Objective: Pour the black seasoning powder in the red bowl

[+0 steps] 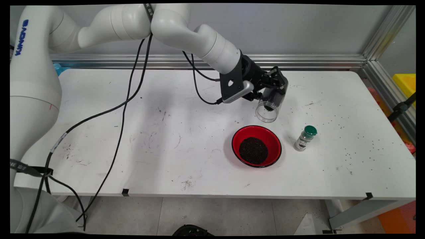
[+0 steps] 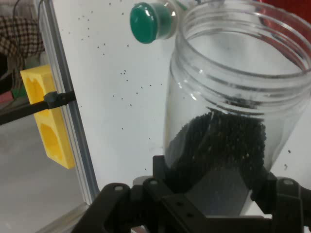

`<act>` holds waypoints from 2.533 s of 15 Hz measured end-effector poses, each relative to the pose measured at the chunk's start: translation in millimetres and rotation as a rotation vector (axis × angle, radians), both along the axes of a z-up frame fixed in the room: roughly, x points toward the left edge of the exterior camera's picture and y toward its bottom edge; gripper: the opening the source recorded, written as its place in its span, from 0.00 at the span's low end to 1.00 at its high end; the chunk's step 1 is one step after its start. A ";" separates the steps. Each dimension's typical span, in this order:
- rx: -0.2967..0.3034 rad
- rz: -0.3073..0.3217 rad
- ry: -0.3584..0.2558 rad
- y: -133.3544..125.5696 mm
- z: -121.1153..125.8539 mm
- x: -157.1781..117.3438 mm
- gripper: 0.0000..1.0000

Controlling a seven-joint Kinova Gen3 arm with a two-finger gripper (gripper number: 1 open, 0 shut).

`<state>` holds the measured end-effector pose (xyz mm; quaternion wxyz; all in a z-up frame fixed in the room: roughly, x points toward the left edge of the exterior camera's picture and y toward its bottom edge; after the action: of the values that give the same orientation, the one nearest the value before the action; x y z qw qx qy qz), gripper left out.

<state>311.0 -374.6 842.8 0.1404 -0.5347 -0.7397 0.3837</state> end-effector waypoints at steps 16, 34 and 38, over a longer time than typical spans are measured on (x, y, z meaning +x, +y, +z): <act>-0.224 -0.171 -0.151 12.1 -4.3 -11.7 0.00; -0.384 -0.314 -0.238 33.2 1.6 -14.1 0.00; -0.409 -0.331 -0.247 35.9 3.3 -14.6 0.00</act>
<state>296.4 -338.7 846.1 -0.0010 -0.7080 -0.5611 0.4288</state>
